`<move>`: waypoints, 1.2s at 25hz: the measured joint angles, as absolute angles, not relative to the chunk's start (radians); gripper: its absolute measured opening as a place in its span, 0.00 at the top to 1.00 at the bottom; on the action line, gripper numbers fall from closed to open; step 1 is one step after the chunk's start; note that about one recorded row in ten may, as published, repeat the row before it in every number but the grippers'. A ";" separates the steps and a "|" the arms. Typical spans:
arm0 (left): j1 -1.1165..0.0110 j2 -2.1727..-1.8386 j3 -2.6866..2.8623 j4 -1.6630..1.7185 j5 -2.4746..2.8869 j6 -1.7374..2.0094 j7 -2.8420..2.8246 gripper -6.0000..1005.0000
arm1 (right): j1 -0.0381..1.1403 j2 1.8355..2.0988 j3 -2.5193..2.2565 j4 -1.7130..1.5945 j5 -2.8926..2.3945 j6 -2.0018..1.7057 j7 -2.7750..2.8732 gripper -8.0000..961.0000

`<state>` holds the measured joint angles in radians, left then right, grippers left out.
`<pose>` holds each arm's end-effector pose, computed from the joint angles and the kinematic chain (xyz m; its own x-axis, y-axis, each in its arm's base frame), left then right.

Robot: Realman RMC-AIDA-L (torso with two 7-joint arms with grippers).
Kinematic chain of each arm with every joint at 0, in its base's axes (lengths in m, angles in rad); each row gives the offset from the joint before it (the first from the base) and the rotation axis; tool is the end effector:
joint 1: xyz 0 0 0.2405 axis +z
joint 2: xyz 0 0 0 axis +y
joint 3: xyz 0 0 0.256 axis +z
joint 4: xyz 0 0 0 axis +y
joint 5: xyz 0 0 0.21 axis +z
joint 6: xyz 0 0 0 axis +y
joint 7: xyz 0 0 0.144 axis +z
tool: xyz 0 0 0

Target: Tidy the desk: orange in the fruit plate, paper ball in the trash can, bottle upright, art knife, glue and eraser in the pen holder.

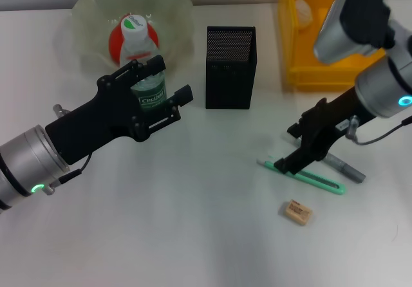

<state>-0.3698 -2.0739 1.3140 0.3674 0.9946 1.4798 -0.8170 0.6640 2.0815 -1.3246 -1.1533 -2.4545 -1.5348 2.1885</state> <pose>-0.2569 0.2911 -0.0376 0.6113 0.0398 0.7904 0.4418 -0.8457 -0.2992 0.1815 0.3570 -0.0220 0.8722 -0.4262 0.2401 -0.3828 -0.9002 -0.2077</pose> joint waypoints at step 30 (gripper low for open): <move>-0.376 -2.077 1.313 0.364 0.994 1.480 -0.821 0.25 | 0.716 2.086 -1.516 -0.998 -2.473 -1.350 2.197 0.54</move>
